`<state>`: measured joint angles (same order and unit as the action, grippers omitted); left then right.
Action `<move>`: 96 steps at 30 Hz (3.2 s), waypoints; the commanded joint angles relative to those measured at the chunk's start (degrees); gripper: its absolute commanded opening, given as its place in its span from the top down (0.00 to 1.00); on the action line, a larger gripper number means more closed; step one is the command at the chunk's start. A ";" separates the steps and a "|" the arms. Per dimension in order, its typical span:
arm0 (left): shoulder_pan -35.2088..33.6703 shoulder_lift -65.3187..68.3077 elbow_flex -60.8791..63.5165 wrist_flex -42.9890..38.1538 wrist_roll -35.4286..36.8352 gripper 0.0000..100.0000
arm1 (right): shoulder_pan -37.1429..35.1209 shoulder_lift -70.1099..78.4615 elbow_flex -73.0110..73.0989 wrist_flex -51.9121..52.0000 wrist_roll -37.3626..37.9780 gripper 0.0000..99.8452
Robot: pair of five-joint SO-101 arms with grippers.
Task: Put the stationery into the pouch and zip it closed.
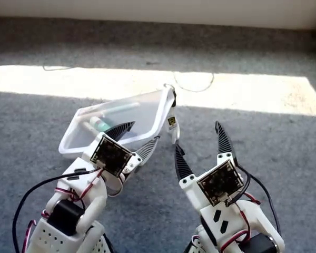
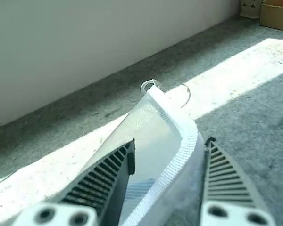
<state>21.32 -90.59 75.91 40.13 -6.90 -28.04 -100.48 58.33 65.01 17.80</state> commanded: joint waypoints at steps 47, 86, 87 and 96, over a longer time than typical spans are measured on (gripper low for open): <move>-19.38 -0.92 3.56 -11.78 13.89 0.99 | 14.20 -0.13 11.65 -22.11 -10.64 0.99; -28.53 -0.48 21.85 -12.40 13.89 0.99 | 32.57 -4.79 41.19 -19.30 -11.96 0.99; -28.44 -0.40 21.85 -12.40 13.89 0.99 | 32.57 -4.79 41.98 -19.30 -13.19 0.99; -28.18 -0.84 21.85 -5.54 13.89 0.99 | 32.31 -4.70 43.56 -15.34 -26.37 0.99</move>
<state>-6.64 -90.77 96.22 32.13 6.55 4.04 -104.26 95.60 47.43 -6.46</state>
